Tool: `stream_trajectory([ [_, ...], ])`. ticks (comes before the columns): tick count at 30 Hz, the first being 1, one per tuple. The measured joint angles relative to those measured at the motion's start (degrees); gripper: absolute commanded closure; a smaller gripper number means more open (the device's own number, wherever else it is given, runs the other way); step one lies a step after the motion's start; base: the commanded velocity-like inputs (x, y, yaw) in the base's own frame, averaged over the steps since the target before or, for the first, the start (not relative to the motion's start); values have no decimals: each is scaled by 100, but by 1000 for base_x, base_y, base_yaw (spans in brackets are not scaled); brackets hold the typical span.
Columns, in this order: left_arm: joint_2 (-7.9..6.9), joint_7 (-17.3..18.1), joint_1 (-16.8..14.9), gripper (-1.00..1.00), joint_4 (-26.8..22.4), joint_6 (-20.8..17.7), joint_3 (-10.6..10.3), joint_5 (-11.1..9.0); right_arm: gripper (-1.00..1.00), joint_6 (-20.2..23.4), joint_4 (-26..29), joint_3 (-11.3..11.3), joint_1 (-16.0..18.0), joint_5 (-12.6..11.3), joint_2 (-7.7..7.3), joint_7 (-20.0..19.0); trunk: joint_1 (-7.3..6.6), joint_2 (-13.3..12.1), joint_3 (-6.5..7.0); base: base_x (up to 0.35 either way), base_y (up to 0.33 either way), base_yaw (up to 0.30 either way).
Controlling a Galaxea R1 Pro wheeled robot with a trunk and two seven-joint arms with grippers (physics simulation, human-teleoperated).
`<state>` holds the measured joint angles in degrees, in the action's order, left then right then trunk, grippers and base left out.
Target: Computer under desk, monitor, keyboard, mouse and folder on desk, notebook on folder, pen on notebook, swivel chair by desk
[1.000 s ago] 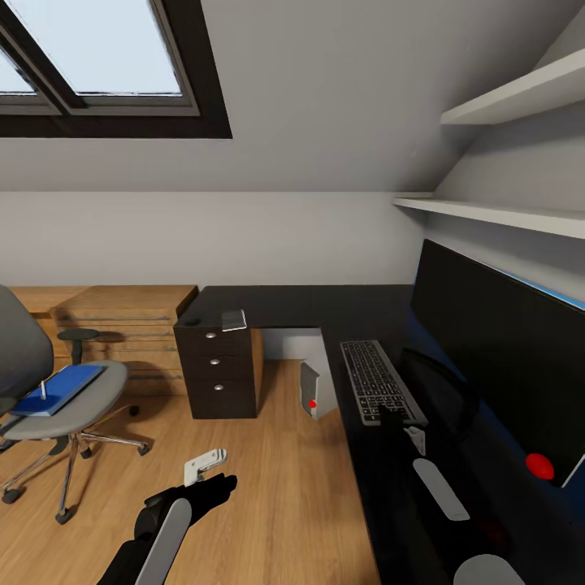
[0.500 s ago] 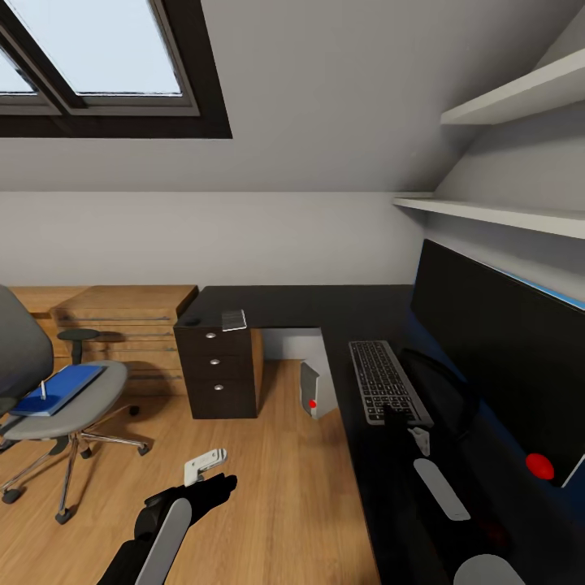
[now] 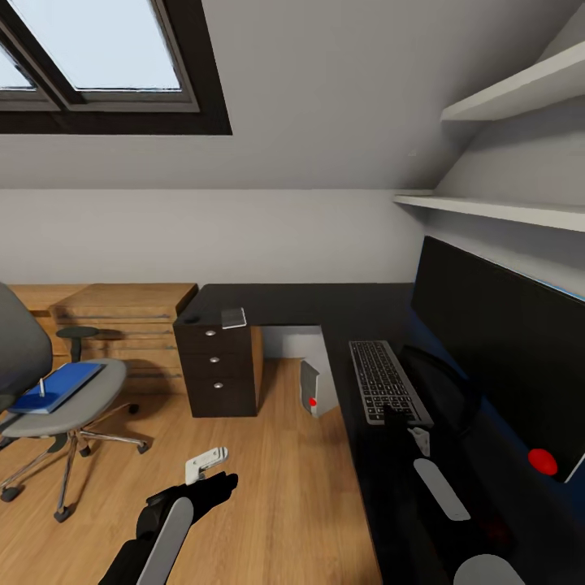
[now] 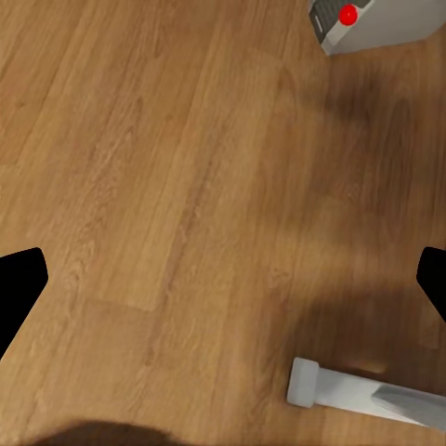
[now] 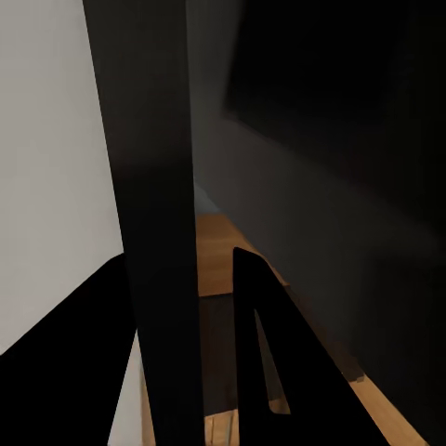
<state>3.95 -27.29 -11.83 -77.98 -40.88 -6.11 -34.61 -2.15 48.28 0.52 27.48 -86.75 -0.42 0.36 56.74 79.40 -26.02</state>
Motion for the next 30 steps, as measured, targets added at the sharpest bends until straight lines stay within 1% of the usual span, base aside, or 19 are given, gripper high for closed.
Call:
stream_trajectory([
  [13,0,-1,0,-100,2,3,0,5,100,-16,15,24,0,37,0,-10,286,522,-234,0,0,0],
  [30,-5,34,0,-100,27,8,0,-2,100,-16,41,34,0,60,-8,-37,286,523,-234,0,0,0],
])
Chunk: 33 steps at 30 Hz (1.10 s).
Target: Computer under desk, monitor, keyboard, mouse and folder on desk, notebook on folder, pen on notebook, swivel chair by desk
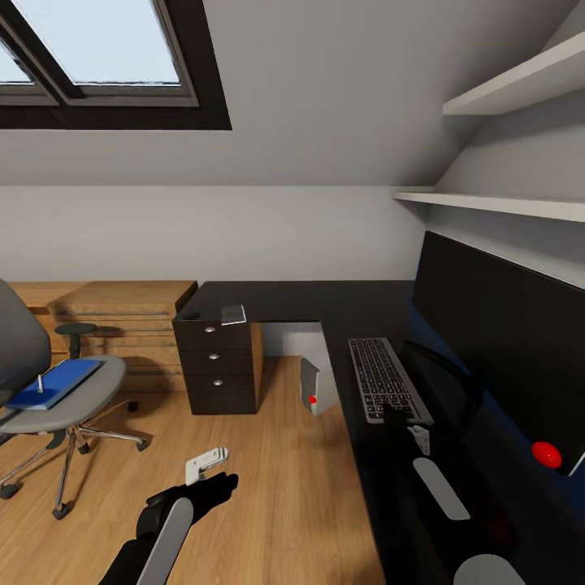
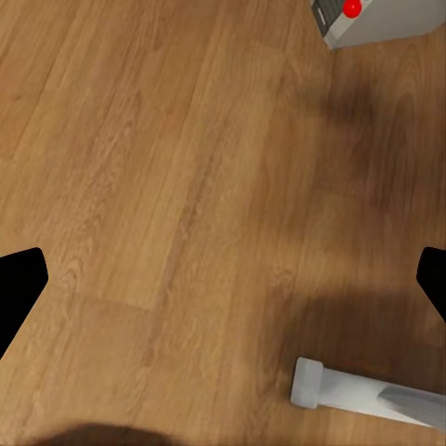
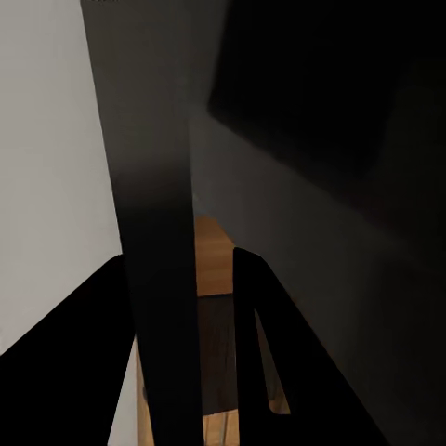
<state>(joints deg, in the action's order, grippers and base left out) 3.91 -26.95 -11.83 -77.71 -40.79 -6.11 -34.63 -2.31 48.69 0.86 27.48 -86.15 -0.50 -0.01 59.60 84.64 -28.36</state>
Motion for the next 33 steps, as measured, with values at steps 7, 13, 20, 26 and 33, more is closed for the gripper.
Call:
stream_trajectory([
  [7,-11,8,0,-100,20,1,-9,-3,100,0,-3,0,0,0,0,11,0,0,0,0,-20,0],
  [13,-27,13,0,-100,55,2,-109,-9,100,0,-3,-1,0,0,0,18,0,0,0,0,-207,0],
  [20,-30,10,0,-100,77,1,-124,-10,100,0,-12,0,0,-1,0,26,0,0,0,0,-39,0],
  [26,-30,12,0,-100,78,1,-126,-11,100,0,-12,0,0,-1,0,27,0,0,0,0,-3,0],
  [33,-30,14,0,-100,78,1,-128,-11,100,0,-11,3,0,-1,0,27,0,0,0,0,0,0],
])
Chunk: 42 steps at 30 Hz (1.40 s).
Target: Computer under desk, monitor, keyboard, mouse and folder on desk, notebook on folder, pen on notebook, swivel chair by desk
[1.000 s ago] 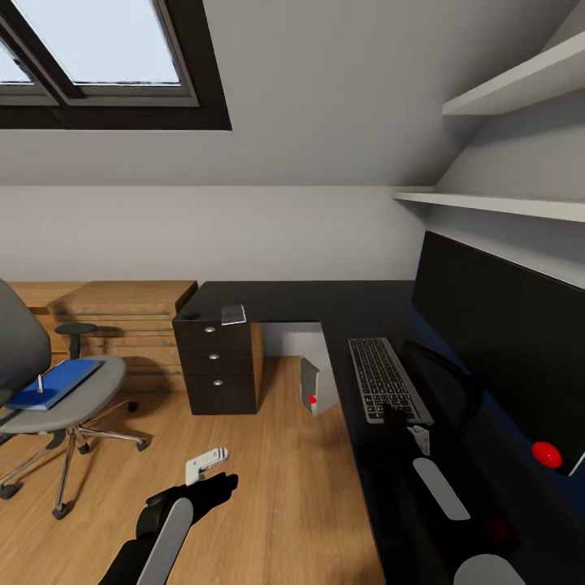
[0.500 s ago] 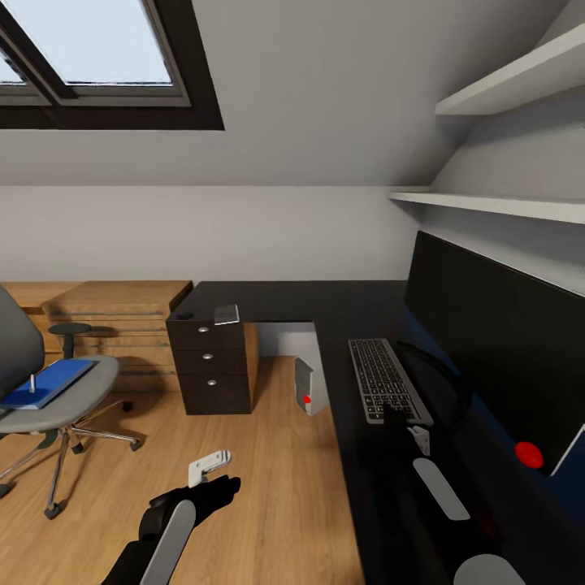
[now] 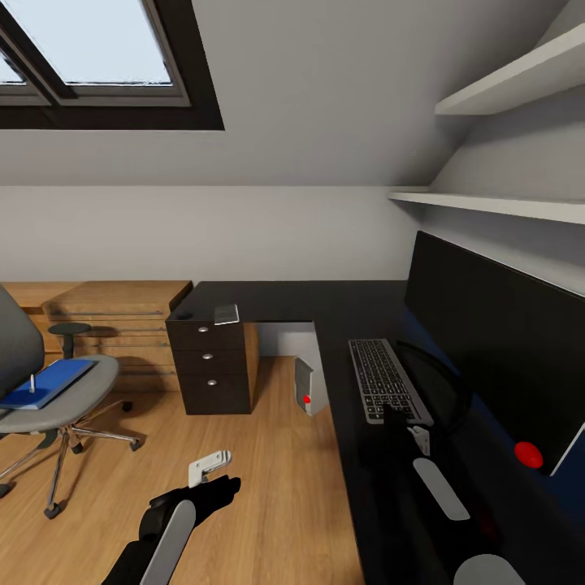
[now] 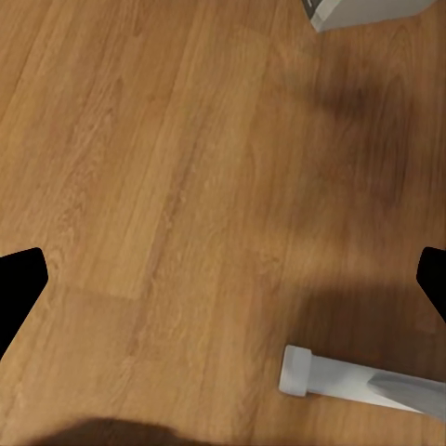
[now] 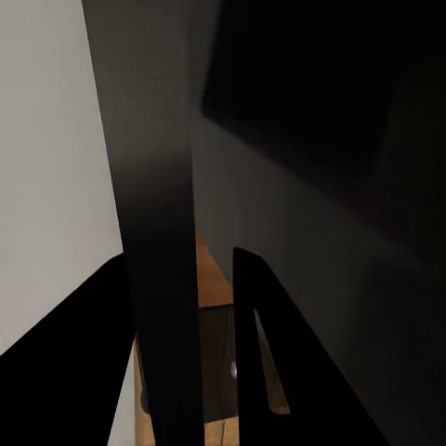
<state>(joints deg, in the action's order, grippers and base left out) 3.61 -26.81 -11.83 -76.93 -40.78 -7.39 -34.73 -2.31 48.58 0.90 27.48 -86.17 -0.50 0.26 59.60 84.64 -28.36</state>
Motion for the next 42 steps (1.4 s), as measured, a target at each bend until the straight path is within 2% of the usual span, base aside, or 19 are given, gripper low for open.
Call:
stream_trajectory([
  [29,0,4,0,-100,0,0,2,1,100,16,7,6,0,0,-2,15,0,0,0,0,0,0],
  [30,0,4,0,-100,0,0,2,3,-100,16,7,5,0,-1,-4,15,0,0,0,0,0,0],
  [42,0,1,0,-100,0,0,3,3,-100,18,7,6,0,-1,-9,14,0,0,0,0,0,0],
])
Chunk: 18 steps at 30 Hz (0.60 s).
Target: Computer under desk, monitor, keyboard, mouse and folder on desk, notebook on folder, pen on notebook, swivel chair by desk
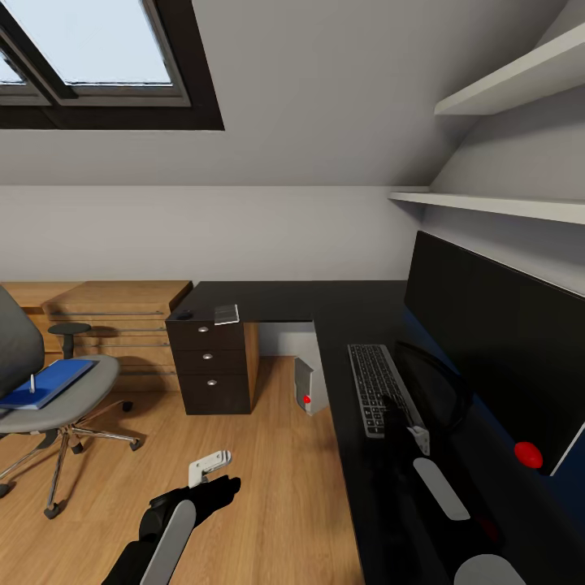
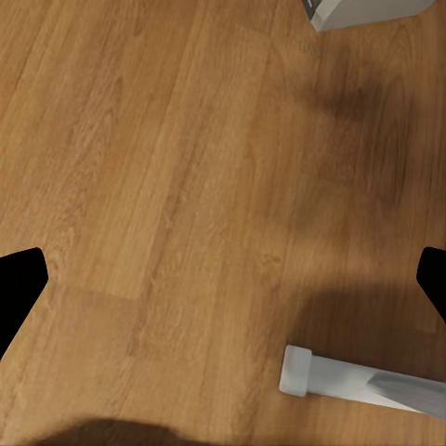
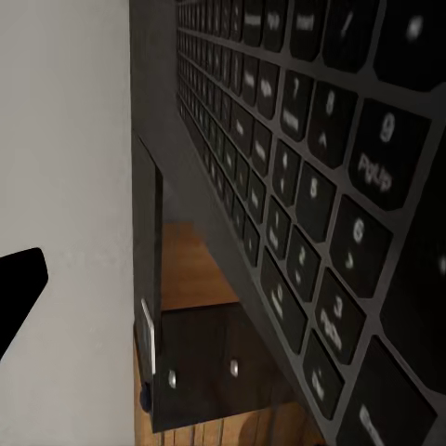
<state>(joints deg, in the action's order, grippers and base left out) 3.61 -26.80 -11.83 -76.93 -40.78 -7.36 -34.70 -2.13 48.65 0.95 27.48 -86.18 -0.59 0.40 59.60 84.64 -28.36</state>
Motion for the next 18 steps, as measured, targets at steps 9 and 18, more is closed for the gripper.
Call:
stream_trajectory([
  [9,0,-6,1,-100,0,0,-1,3,-100,-2,0,0,0,0,0,-1,0,0,0,0,0,0],
  [18,0,-4,0,-100,0,1,-7,0,-100,-2,0,0,0,0,0,-1,0,0,0,45,0,0],
])
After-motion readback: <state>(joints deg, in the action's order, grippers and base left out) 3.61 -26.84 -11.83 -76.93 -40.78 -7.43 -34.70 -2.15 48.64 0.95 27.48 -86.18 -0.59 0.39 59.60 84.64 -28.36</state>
